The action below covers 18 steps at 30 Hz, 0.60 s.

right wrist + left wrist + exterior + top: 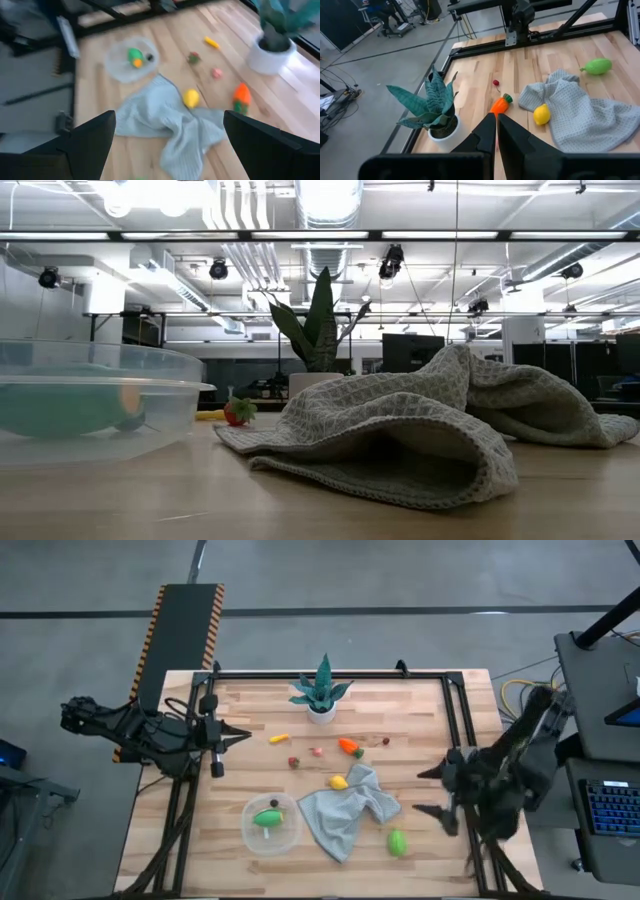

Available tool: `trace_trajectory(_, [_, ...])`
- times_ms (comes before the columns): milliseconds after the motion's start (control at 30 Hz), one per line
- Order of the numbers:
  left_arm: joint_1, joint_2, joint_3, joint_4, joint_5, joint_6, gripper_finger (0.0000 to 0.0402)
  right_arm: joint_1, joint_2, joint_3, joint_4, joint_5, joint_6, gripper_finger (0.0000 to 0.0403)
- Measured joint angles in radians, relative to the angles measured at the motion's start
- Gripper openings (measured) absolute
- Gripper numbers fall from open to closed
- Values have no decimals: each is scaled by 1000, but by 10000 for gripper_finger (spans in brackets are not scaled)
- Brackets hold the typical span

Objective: Pick and placing Produce into tupperware
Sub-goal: Put the green melon in the transparent bin

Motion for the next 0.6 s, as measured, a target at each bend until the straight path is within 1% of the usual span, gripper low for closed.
trace_trajectory(167, [0, -4, 0, -27, 0, -1, 2, -1, 244, 194, -250, -24, 256, 363])
trace_trajectory(300, [0, -10, 0, -52, -1, -1, 2, -1, 416, 329, -461, -93, 529, 363])
trace_trajectory(333, [0, -10, 0, -56, -2, -1, 2, -1, 453, 354, -481, -111, 589, 363])
trace_trajectory(400, [0, -9, 0, -68, -10, 0, 2, -1, 504, 382, -463, -148, 632, 363])
trace_trajectory(467, [0, -8, 0, -68, -11, 0, 2, -10, 561, 426, -462, -182, 709, 363])
trace_trajectory(600, [0, -6, 0, -67, -12, 20, 2, -35, 660, 495, -476, -353, 832, 363])
